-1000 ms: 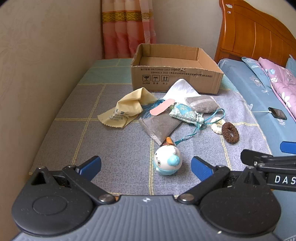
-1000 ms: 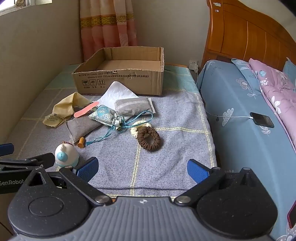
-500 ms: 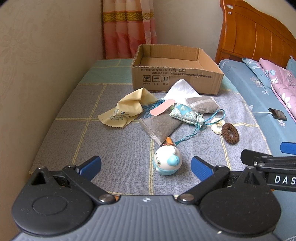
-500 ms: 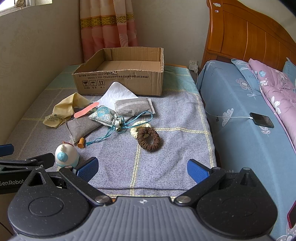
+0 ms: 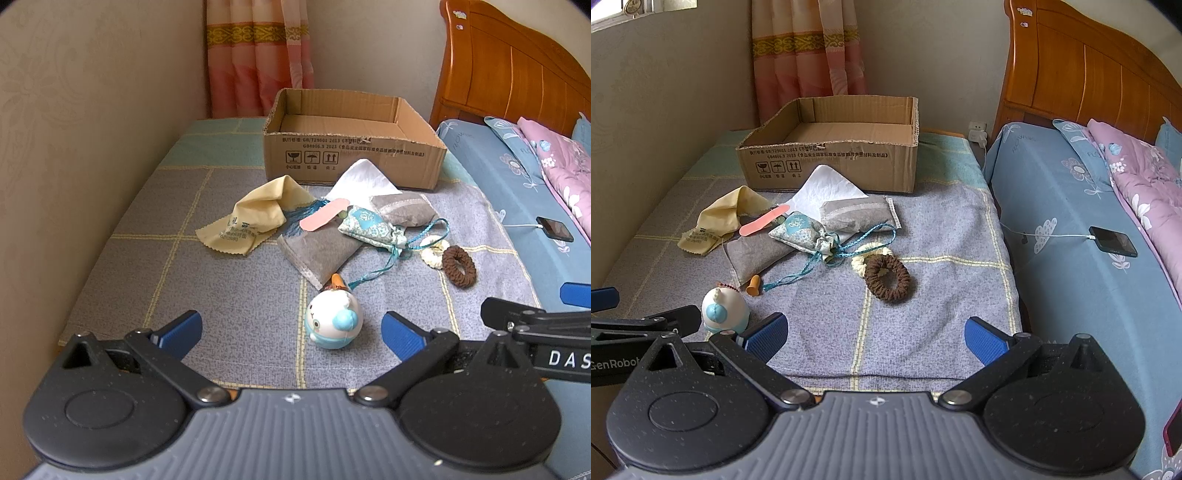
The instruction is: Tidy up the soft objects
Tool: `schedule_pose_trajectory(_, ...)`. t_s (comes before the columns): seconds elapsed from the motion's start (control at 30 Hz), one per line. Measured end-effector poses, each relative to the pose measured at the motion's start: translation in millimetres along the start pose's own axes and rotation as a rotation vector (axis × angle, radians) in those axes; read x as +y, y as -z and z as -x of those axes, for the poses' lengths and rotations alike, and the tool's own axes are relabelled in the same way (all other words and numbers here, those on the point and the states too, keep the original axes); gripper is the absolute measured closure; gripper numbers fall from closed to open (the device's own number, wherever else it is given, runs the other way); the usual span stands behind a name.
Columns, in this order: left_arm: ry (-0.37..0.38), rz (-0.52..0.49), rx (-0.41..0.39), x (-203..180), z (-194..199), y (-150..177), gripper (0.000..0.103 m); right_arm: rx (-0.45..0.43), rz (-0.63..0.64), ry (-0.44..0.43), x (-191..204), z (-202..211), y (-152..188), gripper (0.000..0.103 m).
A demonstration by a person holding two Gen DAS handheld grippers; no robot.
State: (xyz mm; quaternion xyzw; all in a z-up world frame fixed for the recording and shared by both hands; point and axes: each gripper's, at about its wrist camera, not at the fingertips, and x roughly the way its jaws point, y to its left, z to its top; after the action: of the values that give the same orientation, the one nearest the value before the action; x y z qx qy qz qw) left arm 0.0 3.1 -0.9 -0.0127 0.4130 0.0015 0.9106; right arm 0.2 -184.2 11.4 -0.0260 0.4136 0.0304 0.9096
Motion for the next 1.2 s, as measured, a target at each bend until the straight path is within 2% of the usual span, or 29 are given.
schedule_pose_trajectory(0.77, 0.005, 0.01, -0.001, -1.4, 0.1, 1.2, 0.001, -0.007, 0.005, -0.002, -0.8, 0.3, -0.4, 0.0)
schedule_pose_trajectory(1.2, 0.003, -0.02, -0.017, -2.8, 0.2, -0.9, 0.001, -0.01, 0.012, -0.005, -0.2, 0.7, -0.8, 0.0)
